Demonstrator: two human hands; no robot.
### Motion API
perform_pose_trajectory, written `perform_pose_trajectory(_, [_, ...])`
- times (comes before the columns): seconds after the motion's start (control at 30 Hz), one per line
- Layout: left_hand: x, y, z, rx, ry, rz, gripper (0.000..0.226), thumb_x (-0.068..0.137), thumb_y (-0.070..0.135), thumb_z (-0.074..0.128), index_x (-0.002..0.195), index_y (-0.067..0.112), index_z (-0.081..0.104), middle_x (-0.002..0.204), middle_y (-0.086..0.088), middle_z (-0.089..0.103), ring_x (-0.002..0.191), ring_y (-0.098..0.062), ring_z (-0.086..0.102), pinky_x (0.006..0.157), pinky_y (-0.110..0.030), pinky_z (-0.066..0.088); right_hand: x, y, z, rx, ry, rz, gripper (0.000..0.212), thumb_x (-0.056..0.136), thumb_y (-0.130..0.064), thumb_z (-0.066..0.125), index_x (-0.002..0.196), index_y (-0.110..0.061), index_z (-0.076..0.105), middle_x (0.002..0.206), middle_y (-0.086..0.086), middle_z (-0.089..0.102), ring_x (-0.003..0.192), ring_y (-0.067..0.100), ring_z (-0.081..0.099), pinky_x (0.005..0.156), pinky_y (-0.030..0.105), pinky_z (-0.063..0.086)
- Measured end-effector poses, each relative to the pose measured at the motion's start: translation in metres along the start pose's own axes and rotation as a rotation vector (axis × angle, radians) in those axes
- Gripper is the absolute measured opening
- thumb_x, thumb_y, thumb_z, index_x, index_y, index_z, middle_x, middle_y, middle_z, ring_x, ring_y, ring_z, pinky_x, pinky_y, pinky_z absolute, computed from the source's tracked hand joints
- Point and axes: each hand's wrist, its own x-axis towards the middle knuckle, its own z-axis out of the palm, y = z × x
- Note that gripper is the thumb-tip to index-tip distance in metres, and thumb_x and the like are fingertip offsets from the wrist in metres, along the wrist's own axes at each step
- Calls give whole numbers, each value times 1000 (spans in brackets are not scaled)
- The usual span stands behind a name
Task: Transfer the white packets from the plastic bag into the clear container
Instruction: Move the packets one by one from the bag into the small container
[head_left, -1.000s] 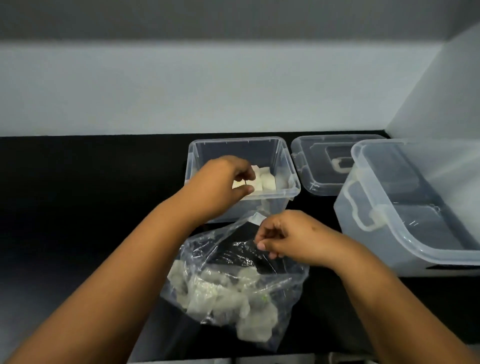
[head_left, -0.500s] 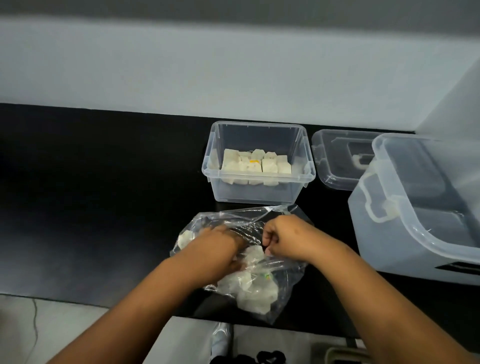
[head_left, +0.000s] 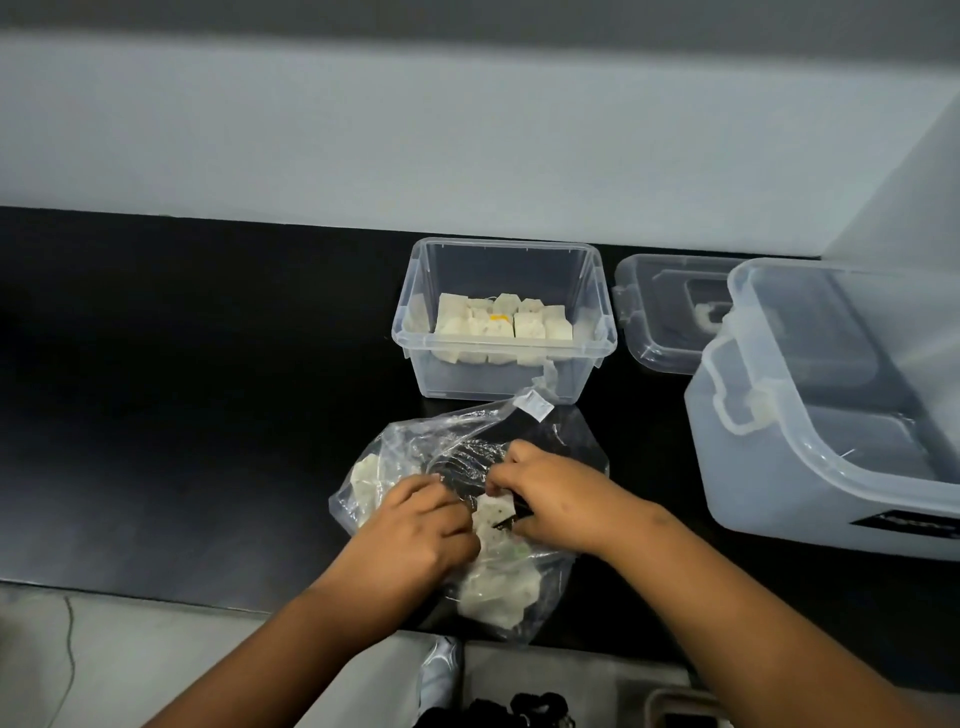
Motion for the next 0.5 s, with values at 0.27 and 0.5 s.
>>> perform_pose_trajectory(0.27, [-9,0,3,40,56,8,10,85,21,58,79,27,63,80,11,55,84,-15,51,97,-30,33,3,-6,4,145,88,1,37,82,-41,71,115,-28,62,111,-4,44,101,14,49,85,32,46])
perform_pose_trajectory(0.5, [-2,-2,2,2,20,-92,22,87,42,55,74,27,63,79,12,58,76,-14,54,79,-30,40,5,-5,9,107,128,90,11,89,-30,63,96,-22,67,98,-4,48,97,17,56,74,29,44])
